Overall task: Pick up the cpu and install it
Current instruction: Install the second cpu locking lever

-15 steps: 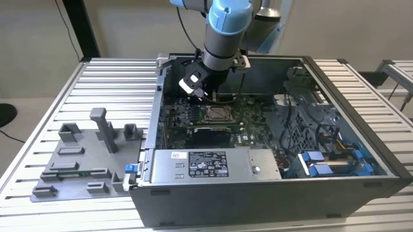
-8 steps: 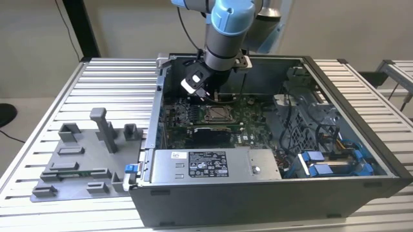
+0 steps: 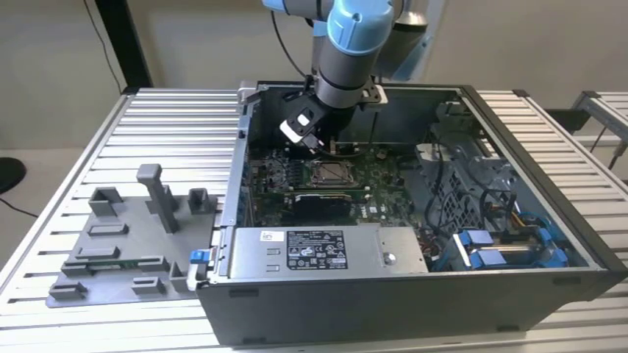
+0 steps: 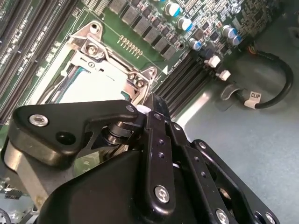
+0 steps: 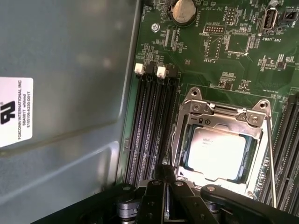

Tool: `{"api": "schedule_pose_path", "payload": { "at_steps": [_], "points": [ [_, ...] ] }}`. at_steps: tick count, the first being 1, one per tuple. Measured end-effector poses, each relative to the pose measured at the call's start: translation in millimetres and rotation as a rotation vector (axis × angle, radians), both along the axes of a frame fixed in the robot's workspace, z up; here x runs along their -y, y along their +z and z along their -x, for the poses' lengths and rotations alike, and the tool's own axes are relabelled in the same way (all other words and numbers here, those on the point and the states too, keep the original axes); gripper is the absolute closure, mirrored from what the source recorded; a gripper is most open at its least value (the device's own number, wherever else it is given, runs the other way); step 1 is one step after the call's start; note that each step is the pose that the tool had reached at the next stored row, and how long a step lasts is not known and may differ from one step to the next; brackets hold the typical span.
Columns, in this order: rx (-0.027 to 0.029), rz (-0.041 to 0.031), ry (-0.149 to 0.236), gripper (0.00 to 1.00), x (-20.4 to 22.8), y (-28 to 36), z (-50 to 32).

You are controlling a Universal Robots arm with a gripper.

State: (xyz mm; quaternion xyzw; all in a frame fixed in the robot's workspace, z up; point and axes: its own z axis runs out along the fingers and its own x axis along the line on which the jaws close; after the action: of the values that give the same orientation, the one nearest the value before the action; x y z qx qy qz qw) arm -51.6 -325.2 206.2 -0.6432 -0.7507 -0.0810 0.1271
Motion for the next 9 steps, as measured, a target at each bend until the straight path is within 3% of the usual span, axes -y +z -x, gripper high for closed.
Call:
{"api": "schedule_pose_path", "payload": {
  "at_steps": [9],
  "points": [
    [0.0000, 0.0001, 0.000, 1.00, 0.0, -1.7, -6.9]
  ]
}}
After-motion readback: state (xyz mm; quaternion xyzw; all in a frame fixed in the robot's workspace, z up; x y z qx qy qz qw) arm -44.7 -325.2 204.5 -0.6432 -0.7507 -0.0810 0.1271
